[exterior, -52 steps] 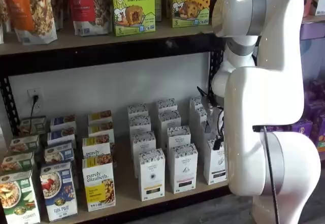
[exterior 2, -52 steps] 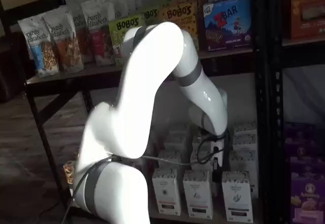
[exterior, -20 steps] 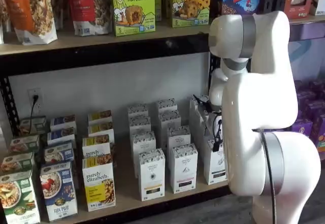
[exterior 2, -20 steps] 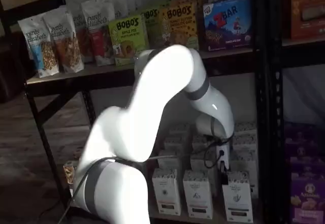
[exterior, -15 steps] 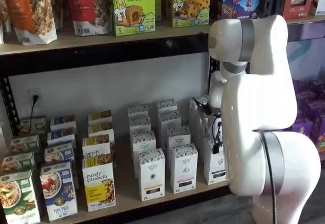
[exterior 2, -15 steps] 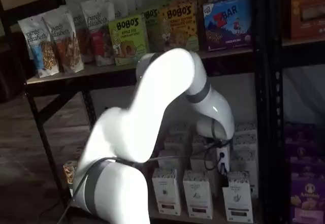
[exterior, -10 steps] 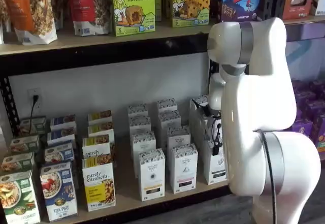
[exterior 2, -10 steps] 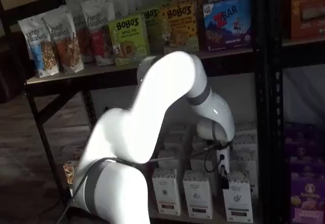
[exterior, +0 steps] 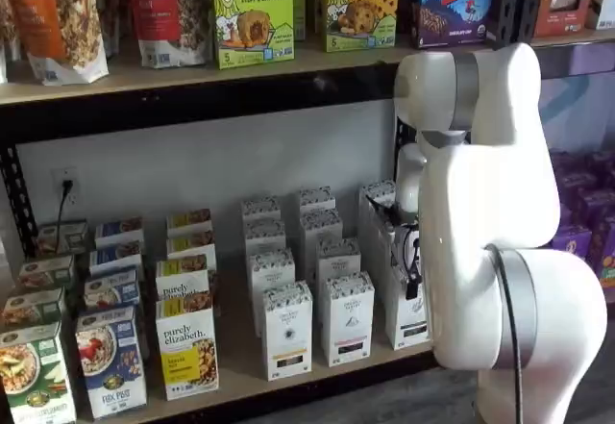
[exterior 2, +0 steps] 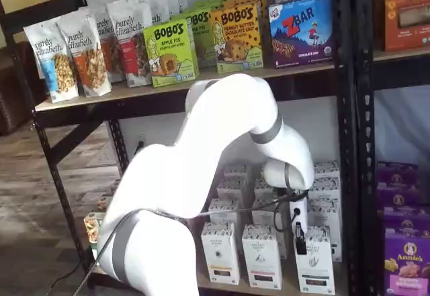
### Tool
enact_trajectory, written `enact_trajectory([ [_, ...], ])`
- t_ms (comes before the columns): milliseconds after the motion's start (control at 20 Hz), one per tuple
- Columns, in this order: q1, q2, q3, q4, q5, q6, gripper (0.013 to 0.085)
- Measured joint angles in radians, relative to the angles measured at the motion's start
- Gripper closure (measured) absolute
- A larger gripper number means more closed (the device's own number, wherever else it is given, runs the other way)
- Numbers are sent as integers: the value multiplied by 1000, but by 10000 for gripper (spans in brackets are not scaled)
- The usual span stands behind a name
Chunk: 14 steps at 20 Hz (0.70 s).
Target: Pick up the white box with a green strip in the middle, on the bottom shelf, the sixth box from the left
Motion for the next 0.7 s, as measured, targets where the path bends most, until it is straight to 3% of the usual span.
enact_trajectory([
  [650, -7, 42, -68, -41, 54, 28, 130],
  [700, -7, 45, -78, -46, 67, 32, 170],
])
